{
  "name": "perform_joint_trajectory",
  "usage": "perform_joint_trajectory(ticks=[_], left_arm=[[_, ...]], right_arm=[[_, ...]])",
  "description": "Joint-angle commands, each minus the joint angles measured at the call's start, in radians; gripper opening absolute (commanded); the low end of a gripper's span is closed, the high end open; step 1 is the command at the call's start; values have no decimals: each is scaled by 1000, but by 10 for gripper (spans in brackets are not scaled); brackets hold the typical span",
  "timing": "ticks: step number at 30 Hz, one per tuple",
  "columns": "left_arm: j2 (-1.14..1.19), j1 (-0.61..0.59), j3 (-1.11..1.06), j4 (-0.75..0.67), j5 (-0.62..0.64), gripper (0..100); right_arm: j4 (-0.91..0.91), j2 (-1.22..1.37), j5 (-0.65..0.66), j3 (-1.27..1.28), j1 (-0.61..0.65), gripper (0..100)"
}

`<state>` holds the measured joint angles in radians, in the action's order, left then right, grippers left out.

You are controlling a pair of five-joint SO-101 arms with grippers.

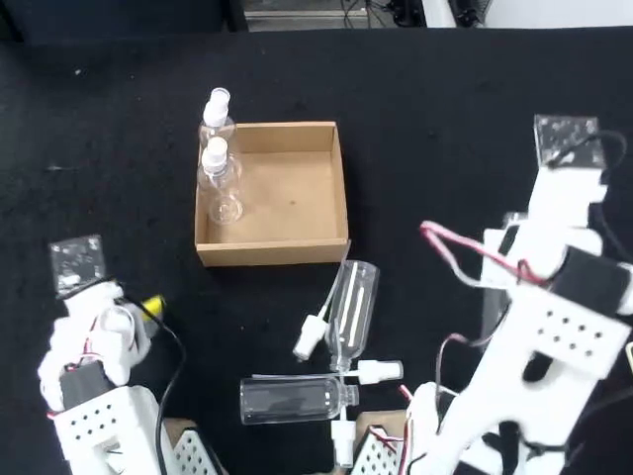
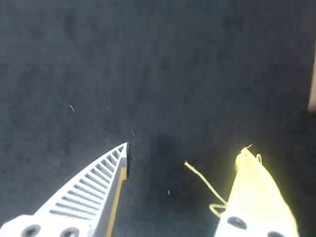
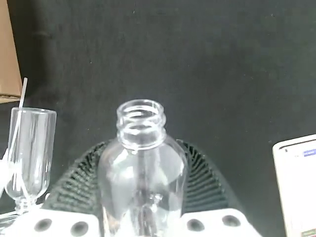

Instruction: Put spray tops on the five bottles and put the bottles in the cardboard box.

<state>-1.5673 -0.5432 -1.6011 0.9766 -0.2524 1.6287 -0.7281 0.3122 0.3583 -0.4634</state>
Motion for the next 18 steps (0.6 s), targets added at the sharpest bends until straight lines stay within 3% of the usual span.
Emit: perform_joint_trajectory(ticks=[1,18], left_arm=[[-11,1,-38,8,-64,321],[-11,-35,-38,23,-64,321]], right_arm=[[-32,-91,-26,101,9,10],[-57,-231,-17,130,15,11]])
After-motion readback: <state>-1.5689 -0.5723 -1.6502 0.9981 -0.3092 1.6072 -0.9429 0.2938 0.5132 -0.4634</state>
